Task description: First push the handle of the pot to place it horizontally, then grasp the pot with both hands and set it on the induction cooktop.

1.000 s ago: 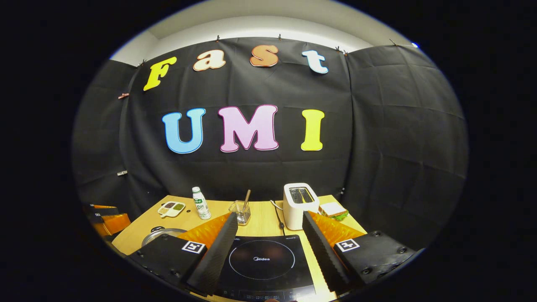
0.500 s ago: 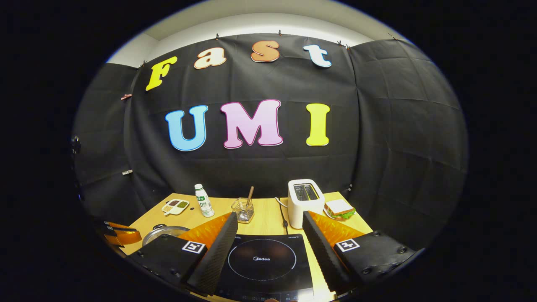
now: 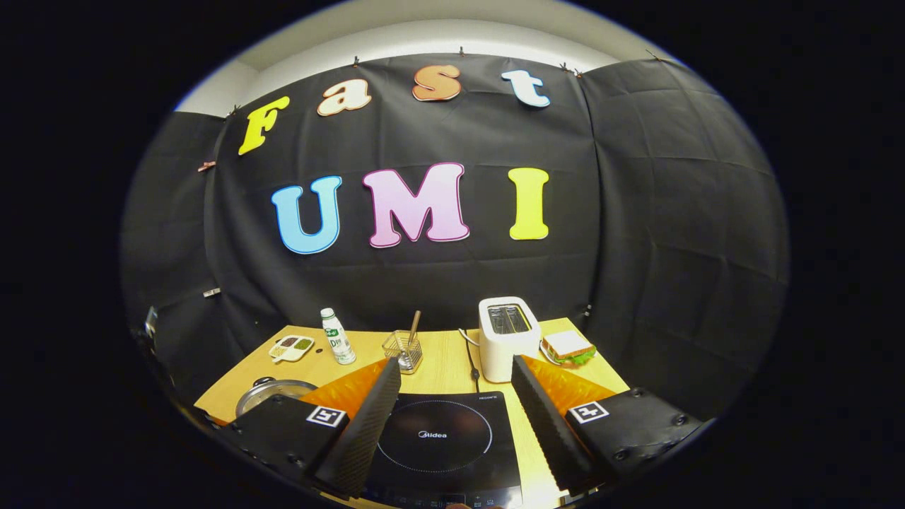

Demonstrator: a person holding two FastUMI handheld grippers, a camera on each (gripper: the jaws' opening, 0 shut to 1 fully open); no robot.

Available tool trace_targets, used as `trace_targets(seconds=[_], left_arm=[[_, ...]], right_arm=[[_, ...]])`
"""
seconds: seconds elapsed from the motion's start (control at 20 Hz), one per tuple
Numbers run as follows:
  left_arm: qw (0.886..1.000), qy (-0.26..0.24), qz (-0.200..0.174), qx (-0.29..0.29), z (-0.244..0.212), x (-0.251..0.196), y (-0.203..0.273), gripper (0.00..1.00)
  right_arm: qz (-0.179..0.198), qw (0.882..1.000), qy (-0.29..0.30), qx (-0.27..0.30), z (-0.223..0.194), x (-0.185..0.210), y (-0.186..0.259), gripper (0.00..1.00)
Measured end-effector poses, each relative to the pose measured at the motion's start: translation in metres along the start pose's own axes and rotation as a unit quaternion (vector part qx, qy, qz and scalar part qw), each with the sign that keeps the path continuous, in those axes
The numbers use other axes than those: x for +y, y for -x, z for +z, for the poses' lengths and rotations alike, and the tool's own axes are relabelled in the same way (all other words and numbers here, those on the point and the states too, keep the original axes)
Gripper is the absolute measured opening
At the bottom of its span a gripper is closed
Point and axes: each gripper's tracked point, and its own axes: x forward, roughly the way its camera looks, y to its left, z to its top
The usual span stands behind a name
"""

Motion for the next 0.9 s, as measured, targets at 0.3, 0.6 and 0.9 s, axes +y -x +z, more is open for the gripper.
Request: trace_targets(seconds=[0.3, 0.6, 0.9], left_arm=[[0.996, -0.039, -0.009, 0.074, -0.049, -0.013, -0.036, 0.05], [0.994, -0.061, -0.017, 0.091, -0.055, -0.017, -0.061, 0.05], [0.993, -0.057, -0.021, 0.098, -0.050, -0.018, -0.076, 0.05]], right_arm=[[-0.018, 1.000, 0.004, -0.003, 0.000, -0.020, 0.003, 0.98], [-0.049, 0.999, -0.008, -0.001, -0.002, -0.046, 0.011, 0.98], [-0.058, 0.998, -0.006, -0.002, -0.003, -0.054, 0.017, 0.98]])
